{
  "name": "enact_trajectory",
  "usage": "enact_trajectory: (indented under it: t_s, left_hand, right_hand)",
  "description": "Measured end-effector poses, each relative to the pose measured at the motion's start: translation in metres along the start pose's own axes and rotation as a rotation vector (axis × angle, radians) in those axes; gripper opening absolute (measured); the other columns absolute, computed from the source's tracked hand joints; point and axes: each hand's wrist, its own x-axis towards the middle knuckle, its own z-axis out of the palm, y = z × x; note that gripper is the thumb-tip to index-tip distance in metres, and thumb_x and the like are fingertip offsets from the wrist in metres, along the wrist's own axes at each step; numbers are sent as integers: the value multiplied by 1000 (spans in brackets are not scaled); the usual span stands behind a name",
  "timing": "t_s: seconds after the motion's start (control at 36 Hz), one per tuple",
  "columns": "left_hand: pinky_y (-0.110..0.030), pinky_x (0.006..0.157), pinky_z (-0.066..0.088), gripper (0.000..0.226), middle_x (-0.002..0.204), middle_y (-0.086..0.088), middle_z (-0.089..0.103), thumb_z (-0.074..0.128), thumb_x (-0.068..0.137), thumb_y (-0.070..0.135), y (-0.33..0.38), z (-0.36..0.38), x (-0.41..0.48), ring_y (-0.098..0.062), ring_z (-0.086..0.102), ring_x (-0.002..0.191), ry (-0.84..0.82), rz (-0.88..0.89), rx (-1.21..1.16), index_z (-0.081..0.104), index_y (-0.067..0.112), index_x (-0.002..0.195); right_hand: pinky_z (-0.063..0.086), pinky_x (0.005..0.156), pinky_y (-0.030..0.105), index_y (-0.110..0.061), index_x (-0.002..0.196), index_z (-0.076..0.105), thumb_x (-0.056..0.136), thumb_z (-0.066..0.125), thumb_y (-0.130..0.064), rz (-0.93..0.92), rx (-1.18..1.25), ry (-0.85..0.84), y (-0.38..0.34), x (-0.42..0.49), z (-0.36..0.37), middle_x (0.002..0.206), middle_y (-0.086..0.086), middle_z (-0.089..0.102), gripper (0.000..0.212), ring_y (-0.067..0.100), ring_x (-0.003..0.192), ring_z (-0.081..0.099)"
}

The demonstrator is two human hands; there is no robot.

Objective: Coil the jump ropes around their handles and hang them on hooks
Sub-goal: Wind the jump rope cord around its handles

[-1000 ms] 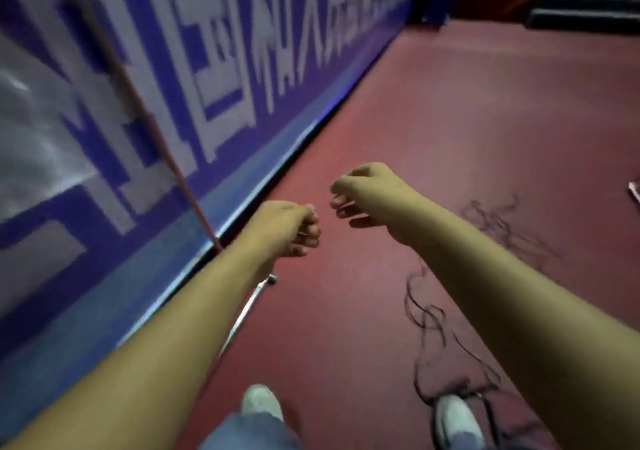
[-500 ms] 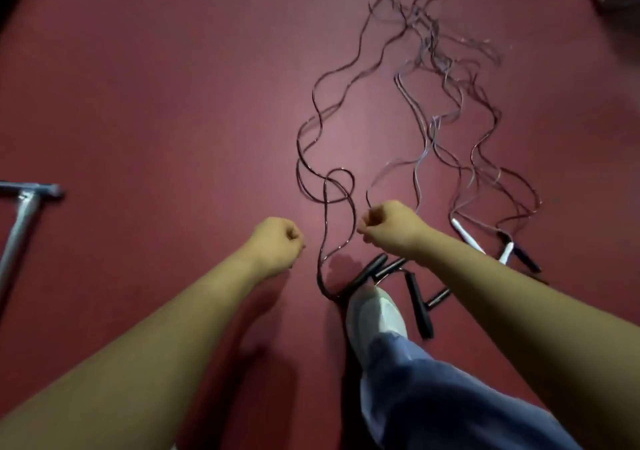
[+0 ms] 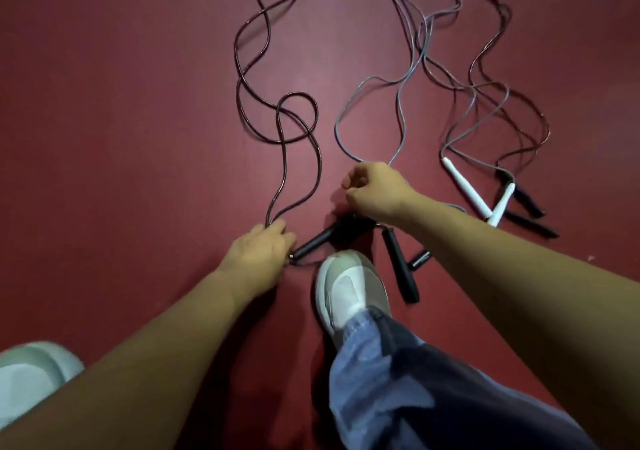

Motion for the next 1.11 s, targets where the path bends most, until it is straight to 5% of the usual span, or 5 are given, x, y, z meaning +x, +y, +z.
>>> enact_trajectory:
  t_s: [0.31, 0.64, 0.81, 0.94, 1.11]
  left_hand:
    - [-21, 56, 38, 20, 58, 9, 54, 66, 92, 30, -39, -106, 0, -12, 47, 60, 61, -299, -798, 74, 16, 80]
    - [-38, 71, 38, 38, 56, 2, 40, 71, 84, 24, -39, -190, -30, -18, 36, 59, 131, -204, -1252, 61, 20, 48]
    - [-42, 79, 56, 17, 60, -3, 48, 60, 90, -2, -49, -236, -68, -18, 50, 61, 233, -233, -1329, 55, 4, 74]
    - [-41, 76, 61, 27, 78, -19, 56, 49, 89, -14, -51, -284, -127, -35, 63, 79, 366, -259, -1297, 52, 5, 69]
    - [-43, 78, 62, 32, 106, -16, 60, 56, 97, -3, -36, -331, -213, -28, 74, 79, 584, -301, -1391, 51, 8, 127]
  right_hand:
    - [27, 115, 46, -48, 146, 41, 60, 62, -38, -209, -166, -271, -14, -7, 14, 149, -13, 42, 89, 30, 137, 36]
    - [54, 96, 38, -27, 125, 58, 73, 84, -37, -422, 219, -266, -83, -7, 12, 116, 0, 68, 59, 18, 108, 66]
    - [34, 53, 21, -21, 77, 50, 93, 70, -26, -465, 218, -195, -130, -39, -15, 65, -9, 43, 26, 5, 53, 40]
    - [48, 62, 35, -12, 91, 55, 96, 68, -40, -463, 334, -344, -180, -91, -46, 78, 7, 54, 31, 19, 67, 57]
    - [59, 73, 50, -13, 112, 60, 101, 60, -43, -411, 614, -406, -239, -188, -72, 102, 10, 67, 32, 23, 72, 65]
